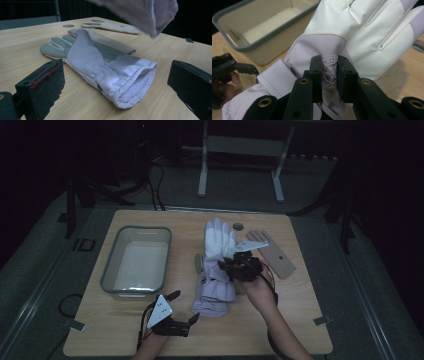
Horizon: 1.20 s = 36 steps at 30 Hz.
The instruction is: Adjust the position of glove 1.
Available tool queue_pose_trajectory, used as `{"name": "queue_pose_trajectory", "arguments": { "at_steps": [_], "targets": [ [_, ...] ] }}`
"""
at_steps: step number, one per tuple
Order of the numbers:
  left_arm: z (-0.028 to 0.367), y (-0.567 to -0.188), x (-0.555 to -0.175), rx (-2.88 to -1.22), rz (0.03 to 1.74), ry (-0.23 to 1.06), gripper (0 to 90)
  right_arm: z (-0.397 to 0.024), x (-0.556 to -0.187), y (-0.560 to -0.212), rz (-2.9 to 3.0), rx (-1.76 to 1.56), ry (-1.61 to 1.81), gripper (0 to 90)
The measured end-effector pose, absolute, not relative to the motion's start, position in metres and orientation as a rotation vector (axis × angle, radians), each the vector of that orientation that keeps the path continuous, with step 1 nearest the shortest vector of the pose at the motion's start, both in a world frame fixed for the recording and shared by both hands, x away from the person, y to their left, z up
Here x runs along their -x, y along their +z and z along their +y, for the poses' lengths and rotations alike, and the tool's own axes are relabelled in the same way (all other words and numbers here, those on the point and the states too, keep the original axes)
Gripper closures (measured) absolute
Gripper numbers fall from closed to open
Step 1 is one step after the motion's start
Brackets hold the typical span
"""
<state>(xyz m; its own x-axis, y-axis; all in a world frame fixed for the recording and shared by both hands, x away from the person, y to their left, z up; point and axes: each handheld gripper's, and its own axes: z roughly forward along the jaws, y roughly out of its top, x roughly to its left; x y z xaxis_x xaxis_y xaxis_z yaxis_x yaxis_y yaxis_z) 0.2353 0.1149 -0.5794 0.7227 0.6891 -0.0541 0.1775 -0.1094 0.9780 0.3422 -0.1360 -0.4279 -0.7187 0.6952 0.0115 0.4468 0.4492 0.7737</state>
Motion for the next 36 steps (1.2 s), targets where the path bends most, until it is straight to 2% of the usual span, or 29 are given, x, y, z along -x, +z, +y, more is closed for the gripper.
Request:
{"name": "queue_pose_trajectory", "arguments": {
  "at_steps": [12,26,31,36],
  "targets": [
    [0.115,-0.579,-0.235,-1.653,0.705,0.499,1.4,-0.105,-0.342,-0.483,2.500,-1.046,0.972,74.8],
    [0.115,-0.580,-0.234,-1.648,0.710,0.495,1.3,-0.109,-0.352,-0.512,2.552,-1.032,0.866,72.7],
    [0.115,-0.579,-0.235,-1.643,0.729,0.497,1.3,-0.116,-0.352,-0.510,2.554,-1.059,0.925,65.0],
    [0.116,-0.578,-0.236,-1.638,0.734,0.511,1.4,-0.129,-0.348,-0.486,2.517,-1.059,1.028,55.2]
  ]
}}
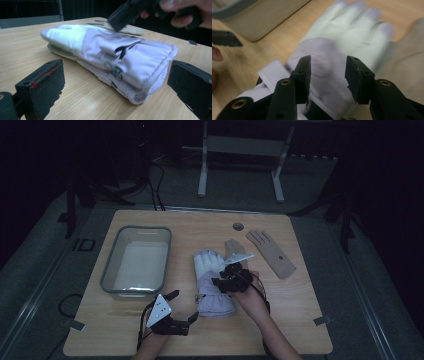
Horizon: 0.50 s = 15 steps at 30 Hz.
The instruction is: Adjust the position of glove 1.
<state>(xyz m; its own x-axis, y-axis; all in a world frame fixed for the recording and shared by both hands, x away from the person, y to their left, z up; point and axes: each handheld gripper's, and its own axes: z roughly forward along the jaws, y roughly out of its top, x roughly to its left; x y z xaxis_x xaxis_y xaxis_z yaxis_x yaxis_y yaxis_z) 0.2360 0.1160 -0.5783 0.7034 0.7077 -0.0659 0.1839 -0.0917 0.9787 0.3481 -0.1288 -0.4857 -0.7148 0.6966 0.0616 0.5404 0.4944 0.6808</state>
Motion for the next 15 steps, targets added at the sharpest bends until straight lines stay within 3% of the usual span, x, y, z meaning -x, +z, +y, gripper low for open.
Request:
{"name": "queue_pose_trajectory", "arguments": {
  "at_steps": [4,8,15],
  "targets": [
    [0.115,-0.570,-0.235,-1.638,0.765,0.545,1.4,-0.147,-0.351,-0.473,2.480,-1.105,1.046,50.4],
    [0.116,-0.552,-0.238,-1.639,0.811,0.502,1.4,-0.162,-0.354,-0.473,2.490,-1.174,1.094,46.9],
    [0.100,-0.526,-0.250,-1.781,0.904,0.363,2.8,-0.161,-0.354,-0.479,2.496,-1.212,1.122,40.8]
  ]
}}
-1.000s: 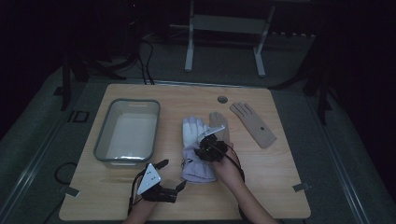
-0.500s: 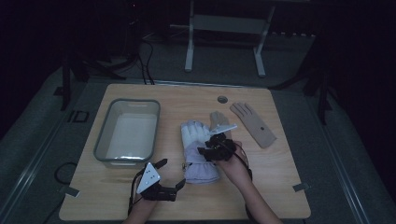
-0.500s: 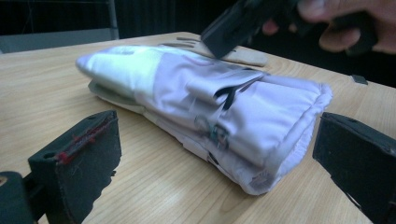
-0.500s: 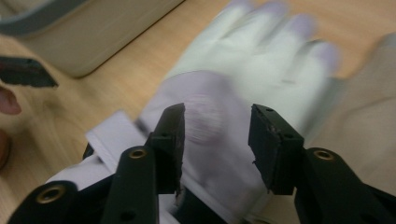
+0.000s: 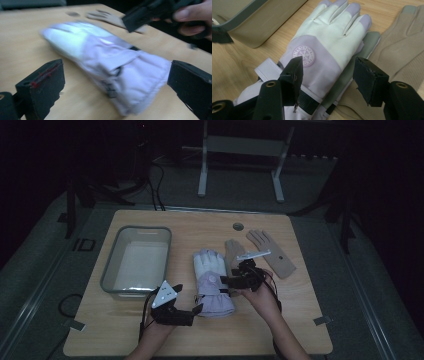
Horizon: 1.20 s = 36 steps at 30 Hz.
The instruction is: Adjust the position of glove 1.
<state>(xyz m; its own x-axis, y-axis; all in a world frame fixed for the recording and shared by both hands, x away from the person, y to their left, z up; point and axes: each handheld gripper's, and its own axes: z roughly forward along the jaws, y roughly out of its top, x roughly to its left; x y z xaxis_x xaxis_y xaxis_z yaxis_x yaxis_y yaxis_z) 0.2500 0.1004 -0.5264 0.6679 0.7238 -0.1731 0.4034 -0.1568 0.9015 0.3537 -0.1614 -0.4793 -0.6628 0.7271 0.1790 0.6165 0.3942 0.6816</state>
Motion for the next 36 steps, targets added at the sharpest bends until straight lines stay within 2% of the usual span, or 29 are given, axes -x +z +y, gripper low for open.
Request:
{"name": "queue_pose_trajectory", "arguments": {
  "at_steps": [3,5,13,18,20,23,25,28,32,36],
  "targets": [
    [0.088,-0.529,-0.260,-1.857,0.946,0.285,7.7,-0.159,-0.353,-0.485,2.490,-1.224,1.108,40.2],
    [0.082,-0.535,-0.265,-1.877,0.993,0.238,14.6,-0.160,-0.354,-0.489,2.488,-1.246,1.111,40.3],
    [0.073,-0.563,-0.275,-1.946,1.120,0.188,14.9,-0.159,-0.357,-0.524,2.576,-1.301,1.016,42.0],
    [0.070,-0.568,-0.277,-1.959,1.141,0.165,14.9,-0.160,-0.363,-0.538,2.622,-1.356,1.022,48.1],
    [0.069,-0.570,-0.278,-1.968,1.140,0.148,15.4,-0.161,-0.363,-0.539,2.639,-1.364,1.027,53.5],
    [0.069,-0.572,-0.279,-1.964,1.114,0.075,26.8,-0.159,-0.363,-0.539,2.648,-1.367,1.022,59.6],
    [0.068,-0.570,-0.279,-1.971,1.088,0.037,42.5,-0.158,-0.362,-0.539,2.644,-1.380,1.021,64.7],
    [0.067,-0.567,-0.278,-1.981,1.090,0.015,52.8,-0.156,-0.359,-0.538,2.623,-1.384,1.022,69.8],
    [0.068,-0.564,-0.278,-1.982,1.089,0.003,65.0,-0.154,-0.356,-0.536,2.587,-1.391,1.031,74.3],
    [0.070,-0.557,-0.277,-1.994,1.073,0.007,70.0,-0.152,-0.353,-0.530,2.566,-1.389,1.053,76.5]
  ]
}}
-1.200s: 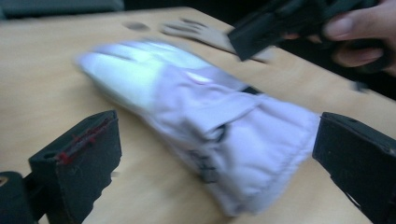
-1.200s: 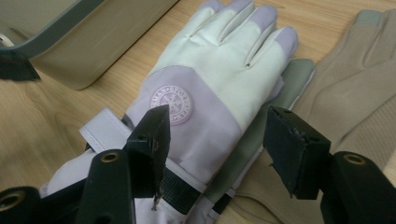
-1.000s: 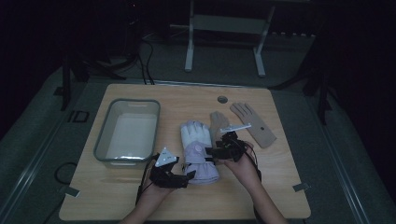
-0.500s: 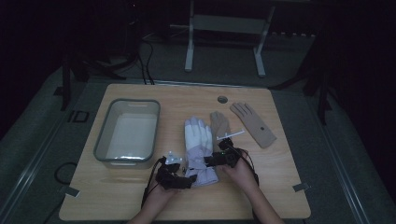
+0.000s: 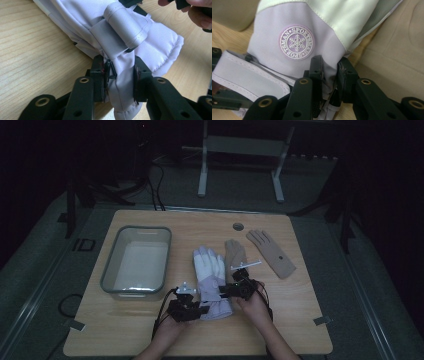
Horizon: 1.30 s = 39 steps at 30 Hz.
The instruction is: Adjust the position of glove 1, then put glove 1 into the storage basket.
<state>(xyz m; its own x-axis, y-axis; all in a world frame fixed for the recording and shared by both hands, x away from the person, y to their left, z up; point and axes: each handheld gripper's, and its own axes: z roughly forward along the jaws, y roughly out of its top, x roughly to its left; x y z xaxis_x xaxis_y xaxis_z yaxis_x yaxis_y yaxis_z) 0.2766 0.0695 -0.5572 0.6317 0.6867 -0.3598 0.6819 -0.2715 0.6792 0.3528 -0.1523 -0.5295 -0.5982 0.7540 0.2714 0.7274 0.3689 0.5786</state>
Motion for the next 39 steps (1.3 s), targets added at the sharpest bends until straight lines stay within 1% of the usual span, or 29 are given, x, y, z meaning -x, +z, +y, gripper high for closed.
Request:
{"name": "queue_pose_trajectory", "arguments": {
  "at_steps": [6,12,17,24,33,39],
  "targets": [
    [0.077,-0.541,-0.277,-1.991,1.059,0.044,71.1,-0.151,-0.349,-0.515,2.541,-1.360,1.112,77.1],
    [0.087,-0.520,-0.281,-1.958,1.043,0.031,71.2,-0.149,-0.348,-0.494,2.506,-1.335,1.183,77.0],
    [0.095,-0.497,-0.284,-1.970,1.006,0.086,71.2,-0.145,-0.348,-0.474,2.466,-1.294,1.245,77.0],
    [0.106,-0.473,-0.292,-1.982,0.970,0.121,71.2,-0.136,-0.352,-0.449,2.420,-1.254,1.297,77.0],
    [0.125,-0.457,-0.298,-1.986,0.946,0.110,71.3,-0.121,-0.358,-0.434,2.421,-1.227,1.313,76.9],
    [0.137,-0.448,-0.301,-1.996,0.941,0.127,71.3,-0.109,-0.362,-0.427,2.431,-1.216,1.330,76.7]
  ]
}}
